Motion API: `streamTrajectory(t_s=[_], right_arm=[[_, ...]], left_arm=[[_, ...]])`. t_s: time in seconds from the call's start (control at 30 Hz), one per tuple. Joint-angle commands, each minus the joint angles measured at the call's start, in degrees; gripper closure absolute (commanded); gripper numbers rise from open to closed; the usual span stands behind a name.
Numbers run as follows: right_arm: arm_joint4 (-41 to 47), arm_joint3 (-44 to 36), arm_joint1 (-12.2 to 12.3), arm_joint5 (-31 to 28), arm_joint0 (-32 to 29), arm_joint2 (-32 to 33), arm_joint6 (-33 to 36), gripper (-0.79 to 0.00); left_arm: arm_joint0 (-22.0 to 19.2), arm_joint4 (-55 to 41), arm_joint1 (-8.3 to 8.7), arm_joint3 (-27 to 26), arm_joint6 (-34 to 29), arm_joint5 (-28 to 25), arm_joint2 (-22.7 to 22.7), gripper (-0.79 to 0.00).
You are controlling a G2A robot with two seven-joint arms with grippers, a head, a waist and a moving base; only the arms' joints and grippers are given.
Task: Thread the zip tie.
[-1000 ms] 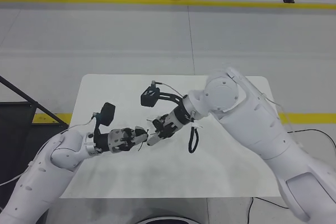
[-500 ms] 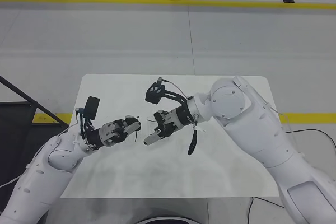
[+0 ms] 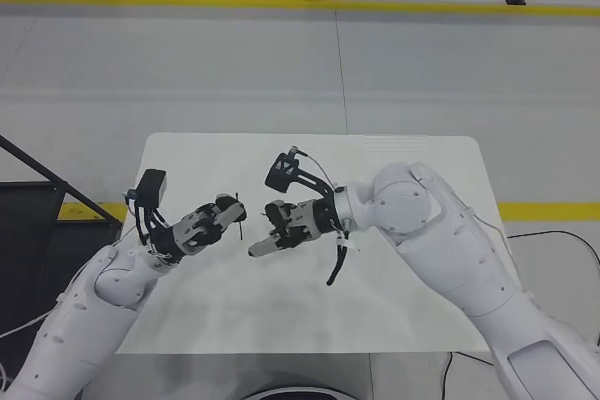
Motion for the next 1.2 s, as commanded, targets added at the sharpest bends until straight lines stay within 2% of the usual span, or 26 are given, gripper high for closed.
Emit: streamTrajectory(t_s=[0.0, 0.1, 0.3, 0.6, 0.83, 0.93, 1.03, 1.17], right_arm=[[-1.5, -0.1, -0.1, 0.1, -0.6, -0.1, -2.4, -0.468], [-2.9, -0.1, -0.4, 0.2, -1.1, -0.5, -5.0, -0.388], [-3.6, 0.2, -0.8, -0.2, -1.4, -0.9, -6.9, -0.311], [-1.7, 1.1, -1.2, -0.5, -1.6, -0.7, -6.4, -0.228], [-1.4, 1.6, -1.6, -0.4, -1.1, -1.1, -6.0, -0.200], [-1.2, 2.0, -1.7, -0.5, -1.0, -1.1, -5.9, -0.080], [-1.1, 2.2, -1.9, -0.6, -0.8, -1.1, -5.9, -0.006], [-1.1, 2.5, -2.0, -0.7, -0.7, -1.1, -5.7, 0.000]], left_arm=[[-0.6, 0.6, -0.46, 0.8, 1.3, 0.0, 0.7, 0.000], [-1.4, 1.7, -1.06, 1.8, 2.6, -0.1, 1.5, 0.000], [-2.3, 3.1, -1.99, 3.2, 4.5, 0.2, 2.1, 0.000], [-2.4, 3.9, -2.83, 3.8, 5.8, -0.2, 2.1, 0.000], [-2.2, 4.3, -3.23, 3.6, 6.1, -0.2, 1.7, 0.000], [-2.0, 4.3, -3.36, 3.6, 6.2, -0.2, 1.5, 0.000], [-1.9, 4.3, -3.47, 3.6, 6.3, -0.2, 1.4, 0.000], [-1.8, 4.1, -3.63, 3.5, 6.2, -0.2, 1.2, 0.000]])
